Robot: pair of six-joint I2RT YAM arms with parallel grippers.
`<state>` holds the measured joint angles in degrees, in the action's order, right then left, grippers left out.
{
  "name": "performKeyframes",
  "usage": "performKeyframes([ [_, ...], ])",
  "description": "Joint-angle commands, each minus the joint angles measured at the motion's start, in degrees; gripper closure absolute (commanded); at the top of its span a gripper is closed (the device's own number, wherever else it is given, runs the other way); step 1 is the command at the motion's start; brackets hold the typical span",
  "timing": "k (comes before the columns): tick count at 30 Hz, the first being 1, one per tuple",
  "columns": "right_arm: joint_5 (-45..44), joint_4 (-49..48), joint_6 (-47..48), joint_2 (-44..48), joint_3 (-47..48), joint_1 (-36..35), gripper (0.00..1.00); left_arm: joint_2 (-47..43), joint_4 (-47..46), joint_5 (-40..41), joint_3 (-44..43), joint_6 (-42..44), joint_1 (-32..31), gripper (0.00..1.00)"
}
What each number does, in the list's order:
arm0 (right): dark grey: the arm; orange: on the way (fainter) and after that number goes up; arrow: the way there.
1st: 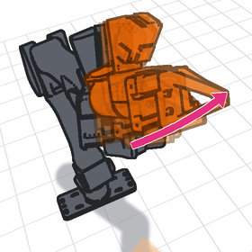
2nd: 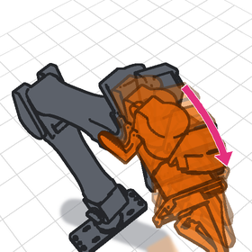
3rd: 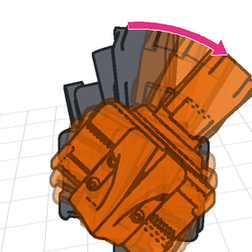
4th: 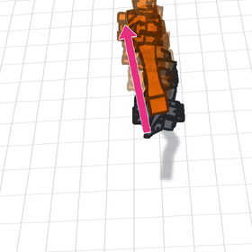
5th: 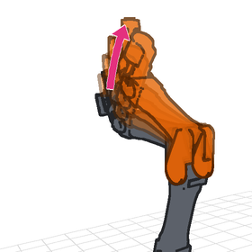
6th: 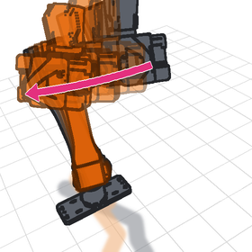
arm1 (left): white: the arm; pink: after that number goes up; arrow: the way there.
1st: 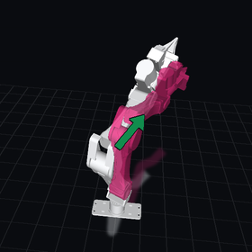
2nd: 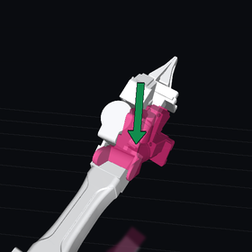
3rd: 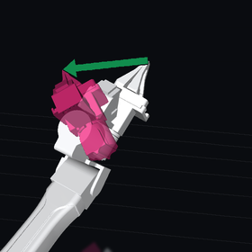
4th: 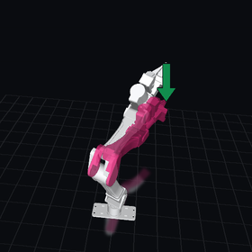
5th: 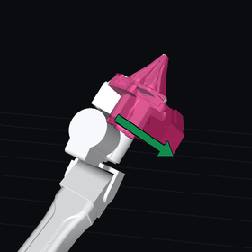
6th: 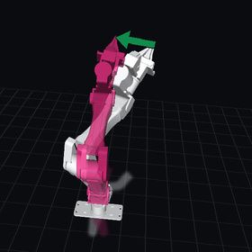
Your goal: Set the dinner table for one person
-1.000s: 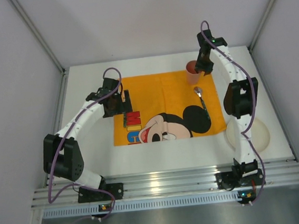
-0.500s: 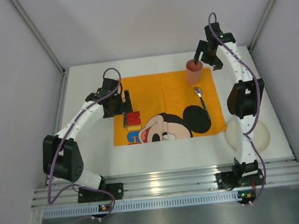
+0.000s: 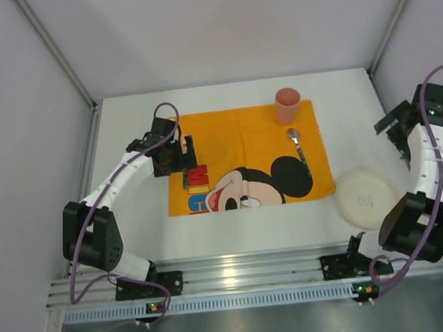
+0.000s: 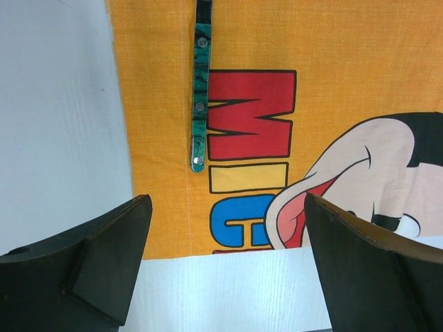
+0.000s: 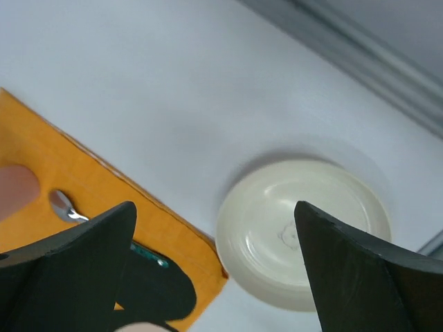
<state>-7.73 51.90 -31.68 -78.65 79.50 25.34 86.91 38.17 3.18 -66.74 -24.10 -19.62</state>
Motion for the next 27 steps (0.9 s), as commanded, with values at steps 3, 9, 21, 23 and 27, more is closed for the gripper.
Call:
performKeyframes([
  [3,5.3,-0.6,-4.5,0.1,-18.4,5.8,0.02,-1.5,-1.2,-2.2,0.7,0.9,0.0,0.04],
  [9,2.0,0.3,-5.1,3.4,-26.6,12.1,0.02,-2.7,-0.8,-2.9,2.2,1.8,0.0,0.04],
  [21,-0.4,1.4,-5.2,9.4,-35.5,12.4,0.06,-1.7,0.2,-2.8,0.5,3.6,0.0,0.04],
  [23,0.4,1.6,-5.5,10.3,-36.5,11.8,0.08,-1.8,0.2,-2.9,0.4,3.4,0.0,0.04],
  [27,1.2,2.1,-5.8,10.3,-37.1,11.0,0.09,-1.7,0.2,-2.9,0.6,3.0,0.0,0.04],
])
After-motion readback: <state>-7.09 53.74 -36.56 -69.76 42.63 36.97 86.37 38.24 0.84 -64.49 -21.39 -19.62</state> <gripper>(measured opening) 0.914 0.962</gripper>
